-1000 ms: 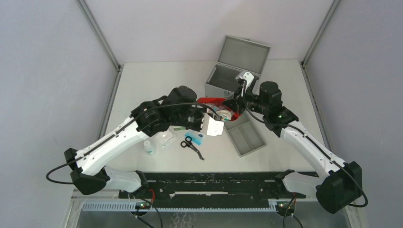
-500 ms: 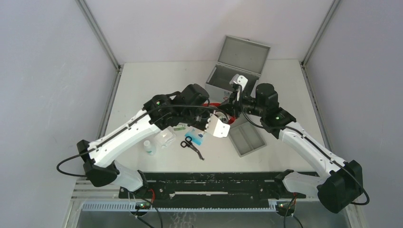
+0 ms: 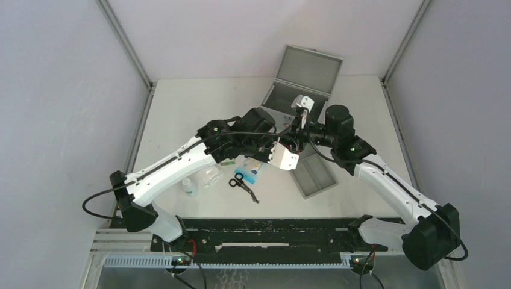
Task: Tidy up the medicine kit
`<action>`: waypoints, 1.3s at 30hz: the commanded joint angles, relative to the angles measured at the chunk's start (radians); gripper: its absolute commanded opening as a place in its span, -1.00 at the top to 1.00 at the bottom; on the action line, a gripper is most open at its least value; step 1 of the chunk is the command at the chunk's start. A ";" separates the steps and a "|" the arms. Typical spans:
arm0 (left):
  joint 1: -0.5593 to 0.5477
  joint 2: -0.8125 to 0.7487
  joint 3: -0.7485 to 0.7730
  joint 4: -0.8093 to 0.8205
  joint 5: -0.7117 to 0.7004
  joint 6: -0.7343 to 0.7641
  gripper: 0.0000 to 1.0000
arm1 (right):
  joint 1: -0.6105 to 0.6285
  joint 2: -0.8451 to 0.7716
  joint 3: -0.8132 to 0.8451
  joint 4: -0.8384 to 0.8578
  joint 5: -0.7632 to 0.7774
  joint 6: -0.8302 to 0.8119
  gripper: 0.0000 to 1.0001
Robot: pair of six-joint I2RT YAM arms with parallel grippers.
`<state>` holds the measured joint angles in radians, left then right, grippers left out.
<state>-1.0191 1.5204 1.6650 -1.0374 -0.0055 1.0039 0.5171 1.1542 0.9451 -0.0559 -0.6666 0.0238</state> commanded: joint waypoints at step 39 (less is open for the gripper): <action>0.001 -0.242 -0.224 0.278 0.196 -0.141 -0.60 | -0.051 -0.014 -0.003 0.087 -0.039 0.074 1.00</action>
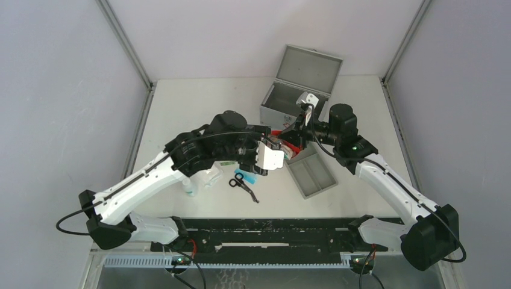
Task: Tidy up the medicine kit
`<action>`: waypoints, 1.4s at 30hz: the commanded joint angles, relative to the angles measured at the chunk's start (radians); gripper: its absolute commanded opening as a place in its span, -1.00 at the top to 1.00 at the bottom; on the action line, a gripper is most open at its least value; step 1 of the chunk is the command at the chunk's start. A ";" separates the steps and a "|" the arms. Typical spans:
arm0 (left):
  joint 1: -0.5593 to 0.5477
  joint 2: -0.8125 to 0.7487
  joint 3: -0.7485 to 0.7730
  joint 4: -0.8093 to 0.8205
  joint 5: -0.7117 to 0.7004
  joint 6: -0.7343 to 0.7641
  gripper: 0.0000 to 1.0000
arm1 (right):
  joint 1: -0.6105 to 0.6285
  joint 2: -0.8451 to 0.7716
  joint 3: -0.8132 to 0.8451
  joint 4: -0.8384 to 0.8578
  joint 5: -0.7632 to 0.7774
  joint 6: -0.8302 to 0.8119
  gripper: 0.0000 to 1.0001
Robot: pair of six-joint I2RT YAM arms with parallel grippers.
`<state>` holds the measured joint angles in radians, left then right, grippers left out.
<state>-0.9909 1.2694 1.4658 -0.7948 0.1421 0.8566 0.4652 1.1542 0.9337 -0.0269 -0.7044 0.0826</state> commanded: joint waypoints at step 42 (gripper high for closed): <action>-0.012 0.099 -0.295 0.513 -0.392 -0.019 0.89 | -0.033 -0.006 0.008 0.067 -0.027 0.067 1.00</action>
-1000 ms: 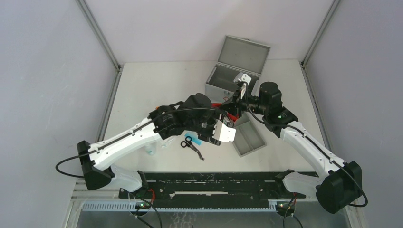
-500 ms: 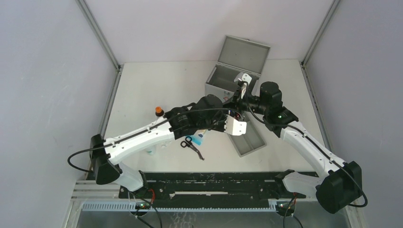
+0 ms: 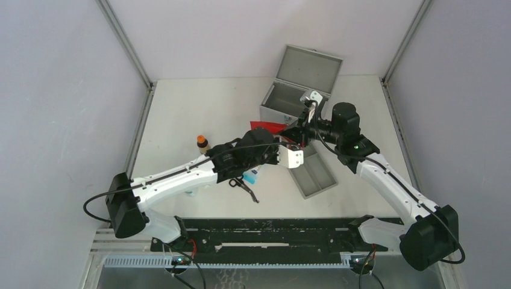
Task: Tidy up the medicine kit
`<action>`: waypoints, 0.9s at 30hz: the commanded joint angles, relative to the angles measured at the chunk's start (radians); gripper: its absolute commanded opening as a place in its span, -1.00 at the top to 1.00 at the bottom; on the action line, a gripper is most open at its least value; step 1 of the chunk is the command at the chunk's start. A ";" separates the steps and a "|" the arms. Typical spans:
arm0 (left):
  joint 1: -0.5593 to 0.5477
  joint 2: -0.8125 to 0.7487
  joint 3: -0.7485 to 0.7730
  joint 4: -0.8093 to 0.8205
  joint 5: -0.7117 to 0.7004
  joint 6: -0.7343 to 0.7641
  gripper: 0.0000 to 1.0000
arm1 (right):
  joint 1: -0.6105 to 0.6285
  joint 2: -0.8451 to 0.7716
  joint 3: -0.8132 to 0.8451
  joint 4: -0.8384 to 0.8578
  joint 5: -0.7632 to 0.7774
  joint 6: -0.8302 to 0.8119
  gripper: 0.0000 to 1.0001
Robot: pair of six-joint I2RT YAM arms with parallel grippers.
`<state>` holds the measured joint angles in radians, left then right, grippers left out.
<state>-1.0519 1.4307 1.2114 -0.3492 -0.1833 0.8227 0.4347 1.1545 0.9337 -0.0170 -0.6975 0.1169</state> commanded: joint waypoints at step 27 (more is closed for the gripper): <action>0.090 -0.153 -0.039 -0.058 0.167 0.065 0.32 | -0.029 0.018 0.025 0.029 0.011 0.053 1.00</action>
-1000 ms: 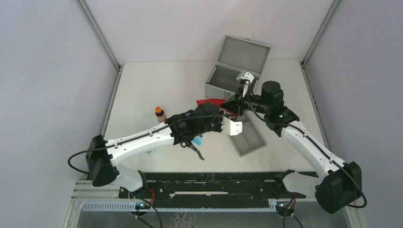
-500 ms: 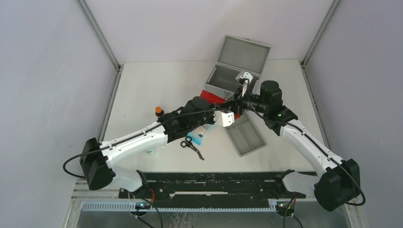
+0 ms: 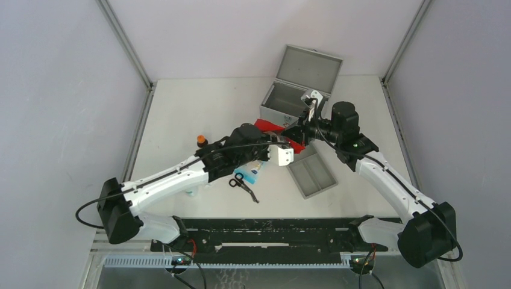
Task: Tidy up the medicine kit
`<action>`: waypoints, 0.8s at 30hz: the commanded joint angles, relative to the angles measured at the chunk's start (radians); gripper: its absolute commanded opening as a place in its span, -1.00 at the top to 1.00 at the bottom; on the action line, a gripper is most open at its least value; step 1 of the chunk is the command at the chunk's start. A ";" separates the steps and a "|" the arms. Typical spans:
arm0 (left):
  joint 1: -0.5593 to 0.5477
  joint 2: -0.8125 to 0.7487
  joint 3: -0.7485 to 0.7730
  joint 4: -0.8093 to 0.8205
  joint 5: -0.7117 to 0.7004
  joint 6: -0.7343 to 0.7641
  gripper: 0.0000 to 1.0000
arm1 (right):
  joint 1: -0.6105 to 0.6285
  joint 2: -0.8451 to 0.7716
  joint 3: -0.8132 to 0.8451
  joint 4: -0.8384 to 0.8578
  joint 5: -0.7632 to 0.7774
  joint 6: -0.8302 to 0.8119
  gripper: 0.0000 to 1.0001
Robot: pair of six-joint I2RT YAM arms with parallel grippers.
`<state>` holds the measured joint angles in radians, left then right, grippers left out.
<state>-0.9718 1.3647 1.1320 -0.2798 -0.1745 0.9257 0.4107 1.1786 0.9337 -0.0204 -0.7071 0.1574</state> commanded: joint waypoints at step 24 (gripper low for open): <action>0.010 -0.160 0.178 -0.130 0.123 -0.191 -0.82 | 0.009 0.003 0.025 0.036 -0.033 -0.009 1.00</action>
<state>-0.9676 1.1679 1.2518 -0.5297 0.0998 0.7490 0.4084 1.1862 0.9337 -0.0200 -0.6945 0.1562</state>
